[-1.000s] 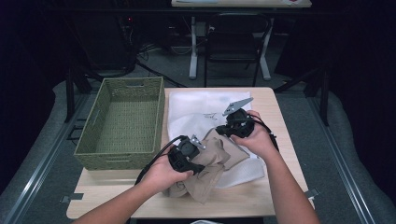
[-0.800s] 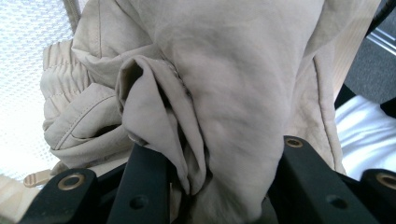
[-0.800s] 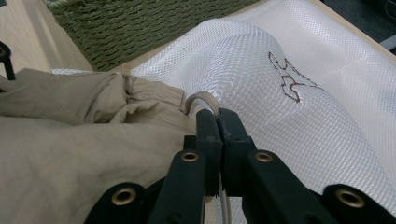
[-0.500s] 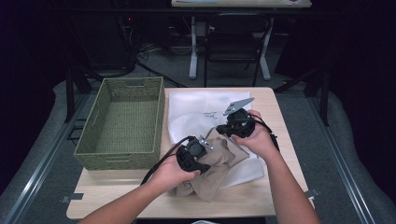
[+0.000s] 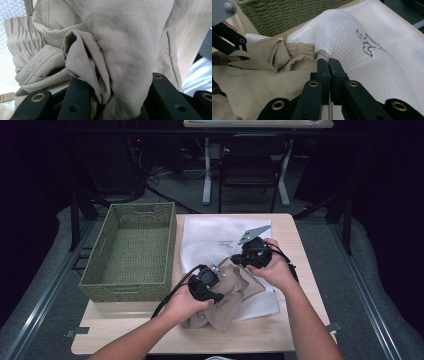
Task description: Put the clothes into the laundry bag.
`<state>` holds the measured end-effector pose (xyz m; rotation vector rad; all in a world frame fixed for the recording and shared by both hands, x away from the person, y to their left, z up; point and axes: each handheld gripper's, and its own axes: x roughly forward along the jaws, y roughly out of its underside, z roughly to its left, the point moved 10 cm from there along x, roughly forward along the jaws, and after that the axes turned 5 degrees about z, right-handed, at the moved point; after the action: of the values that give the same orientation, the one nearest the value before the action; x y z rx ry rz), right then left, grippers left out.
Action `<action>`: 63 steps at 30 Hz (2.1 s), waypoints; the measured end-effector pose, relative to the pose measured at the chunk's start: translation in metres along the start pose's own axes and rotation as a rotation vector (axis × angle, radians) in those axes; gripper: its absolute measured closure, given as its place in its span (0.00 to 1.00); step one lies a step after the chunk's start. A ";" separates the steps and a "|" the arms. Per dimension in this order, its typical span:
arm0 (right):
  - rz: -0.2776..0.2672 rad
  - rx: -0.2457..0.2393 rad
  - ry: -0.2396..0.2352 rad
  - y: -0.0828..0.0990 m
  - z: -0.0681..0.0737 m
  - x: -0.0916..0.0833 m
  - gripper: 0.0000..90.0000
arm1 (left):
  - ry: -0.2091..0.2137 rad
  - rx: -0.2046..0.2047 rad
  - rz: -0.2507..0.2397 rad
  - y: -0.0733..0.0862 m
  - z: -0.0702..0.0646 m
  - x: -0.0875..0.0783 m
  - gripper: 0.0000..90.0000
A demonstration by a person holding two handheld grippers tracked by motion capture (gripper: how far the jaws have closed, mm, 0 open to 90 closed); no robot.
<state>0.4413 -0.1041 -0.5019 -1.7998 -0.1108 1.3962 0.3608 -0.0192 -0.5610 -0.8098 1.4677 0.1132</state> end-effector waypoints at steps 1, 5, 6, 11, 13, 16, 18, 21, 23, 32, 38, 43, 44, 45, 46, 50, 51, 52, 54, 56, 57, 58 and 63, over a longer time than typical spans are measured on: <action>0.000 0.000 0.000 0.000 0.000 0.000 0.98 | 0.000 -0.003 -0.002 -0.001 0.001 0.001 0.75; 0.002 0.001 0.004 0.000 0.000 0.000 0.98 | 0.003 -0.020 0.000 -0.004 0.001 0.005 0.75; 0.000 -0.002 0.003 0.000 0.000 0.000 0.98 | 0.002 -0.018 0.006 -0.004 0.002 0.005 0.75; -0.005 0.002 0.006 0.000 -0.002 -0.001 0.98 | 0.004 -0.021 0.003 -0.007 0.002 0.009 0.75; -0.008 0.007 0.005 0.000 -0.002 -0.001 0.98 | -0.002 -0.023 -0.002 -0.008 0.003 0.010 0.75; -0.010 0.008 0.008 0.000 -0.003 -0.001 0.97 | 0.000 -0.021 -0.001 -0.009 0.003 0.010 0.75; -0.013 0.009 0.007 0.000 -0.003 -0.001 0.97 | 0.001 -0.027 -0.008 -0.009 0.004 0.011 0.75; -0.016 0.009 0.004 0.000 -0.003 -0.001 0.97 | -0.002 -0.023 -0.006 -0.010 0.005 0.012 0.75; -0.015 0.010 0.003 0.000 -0.003 0.000 0.97 | -0.001 -0.035 -0.011 -0.011 0.005 0.013 0.75; -0.027 0.011 -0.005 0.001 -0.004 0.000 0.96 | -0.006 -0.030 0.003 -0.010 0.009 0.014 0.75; -0.083 0.014 -0.036 -0.005 -0.002 -0.007 0.99 | -0.006 -0.057 -0.004 -0.008 0.015 0.015 0.75; -0.081 0.023 -0.028 -0.003 -0.005 -0.009 0.99 | -0.007 -0.055 -0.004 -0.008 0.016 0.017 0.75; -0.078 0.023 -0.027 -0.002 -0.005 -0.008 0.99 | -0.008 -0.058 -0.006 -0.009 0.017 0.018 0.75; -0.073 0.026 -0.028 -0.001 -0.005 -0.007 0.99 | -0.007 -0.061 -0.008 -0.009 0.017 0.019 0.75; -0.070 0.025 -0.028 -0.001 -0.005 -0.006 0.99 | -0.008 -0.068 -0.011 -0.009 0.019 0.020 0.75; -0.056 0.021 -0.022 0.001 -0.005 -0.003 0.96 | -0.003 -0.086 -0.014 -0.010 0.024 0.025 0.75; -0.056 0.021 -0.022 0.001 -0.005 -0.003 0.96 | -0.003 -0.086 -0.014 -0.010 0.024 0.025 0.75; -0.053 0.022 -0.021 0.002 -0.006 -0.002 0.95 | -0.003 -0.088 -0.012 -0.010 0.025 0.026 0.75; -0.049 0.021 -0.019 0.003 -0.007 -0.001 0.94 | 0.000 -0.099 -0.011 -0.011 0.026 0.029 0.75; -0.045 0.025 -0.020 0.004 -0.007 0.000 0.94 | 0.004 -0.107 -0.013 -0.012 0.027 0.032 0.75; -0.039 0.023 -0.021 0.005 -0.007 0.002 0.93 | 0.003 -0.110 -0.013 -0.012 0.028 0.033 0.75; -0.033 0.021 -0.018 0.006 -0.007 0.003 0.92 | 0.006 -0.115 -0.013 -0.012 0.028 0.034 0.75; -0.006 0.013 0.002 0.012 -0.010 0.009 0.88 | 0.004 -0.118 -0.010 -0.011 0.028 0.041 0.75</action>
<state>0.4485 -0.1123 -0.5164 -1.7881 -0.1059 1.3879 0.3968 -0.0287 -0.5968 -0.9130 1.4714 0.1915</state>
